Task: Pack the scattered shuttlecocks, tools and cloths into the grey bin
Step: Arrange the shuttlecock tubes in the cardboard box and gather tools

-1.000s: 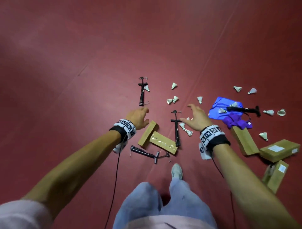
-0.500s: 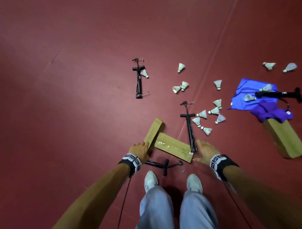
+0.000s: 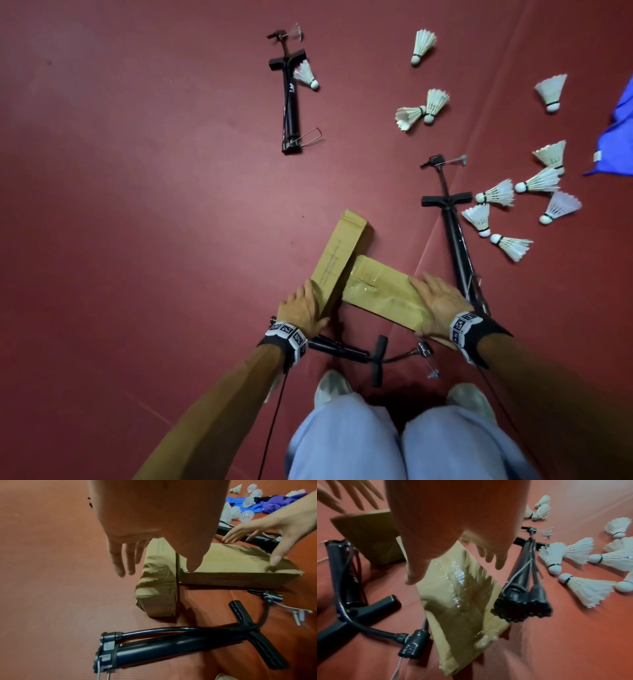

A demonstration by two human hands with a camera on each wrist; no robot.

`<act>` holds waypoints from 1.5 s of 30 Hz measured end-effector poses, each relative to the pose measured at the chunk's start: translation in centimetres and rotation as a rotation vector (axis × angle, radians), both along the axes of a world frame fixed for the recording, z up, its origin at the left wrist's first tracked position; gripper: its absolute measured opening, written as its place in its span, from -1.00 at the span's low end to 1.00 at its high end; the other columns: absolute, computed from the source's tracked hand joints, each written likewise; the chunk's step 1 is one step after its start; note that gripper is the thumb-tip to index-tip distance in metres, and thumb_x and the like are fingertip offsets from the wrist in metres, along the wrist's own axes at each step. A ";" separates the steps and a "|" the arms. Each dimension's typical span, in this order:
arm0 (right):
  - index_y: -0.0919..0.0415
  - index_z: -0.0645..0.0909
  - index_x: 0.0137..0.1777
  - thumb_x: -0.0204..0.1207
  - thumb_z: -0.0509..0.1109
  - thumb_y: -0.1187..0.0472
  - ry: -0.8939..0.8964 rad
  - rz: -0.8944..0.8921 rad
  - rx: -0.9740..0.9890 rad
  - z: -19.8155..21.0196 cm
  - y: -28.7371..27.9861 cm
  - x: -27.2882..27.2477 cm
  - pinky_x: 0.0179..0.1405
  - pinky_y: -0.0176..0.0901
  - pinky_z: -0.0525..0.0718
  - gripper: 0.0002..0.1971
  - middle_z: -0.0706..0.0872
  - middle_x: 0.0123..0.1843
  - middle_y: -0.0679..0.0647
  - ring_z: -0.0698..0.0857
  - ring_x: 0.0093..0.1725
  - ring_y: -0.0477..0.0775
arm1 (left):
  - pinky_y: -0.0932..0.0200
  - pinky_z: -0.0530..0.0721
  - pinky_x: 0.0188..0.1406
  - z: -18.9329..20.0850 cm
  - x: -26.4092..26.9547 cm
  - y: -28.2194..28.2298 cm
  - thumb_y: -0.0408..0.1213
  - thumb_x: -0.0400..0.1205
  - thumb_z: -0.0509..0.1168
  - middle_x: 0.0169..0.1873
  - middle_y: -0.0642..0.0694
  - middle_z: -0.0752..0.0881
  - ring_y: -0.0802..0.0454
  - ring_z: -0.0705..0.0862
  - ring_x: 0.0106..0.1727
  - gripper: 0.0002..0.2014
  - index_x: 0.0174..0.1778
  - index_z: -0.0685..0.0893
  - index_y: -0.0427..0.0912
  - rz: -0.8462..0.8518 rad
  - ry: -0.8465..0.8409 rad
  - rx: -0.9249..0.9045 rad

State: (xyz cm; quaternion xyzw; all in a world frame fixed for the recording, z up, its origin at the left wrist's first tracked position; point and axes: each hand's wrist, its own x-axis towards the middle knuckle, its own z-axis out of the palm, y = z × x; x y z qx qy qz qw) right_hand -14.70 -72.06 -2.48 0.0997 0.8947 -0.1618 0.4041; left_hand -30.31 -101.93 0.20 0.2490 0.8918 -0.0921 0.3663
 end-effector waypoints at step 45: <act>-0.02 0.24 0.72 0.36 0.63 -0.31 0.945 -1.605 -0.696 77.5 2.6 9.1 0.63 0.06 0.48 0.00 0.59 0.59 -0.08 0.58 0.54 -0.13 | -0.26 0.85 -0.07 74.8 7.3 15.4 -0.43 0.37 0.62 0.28 -0.20 0.65 -0.22 0.77 0.21 -0.23 0.30 0.28 0.10 0.408 -0.586 0.992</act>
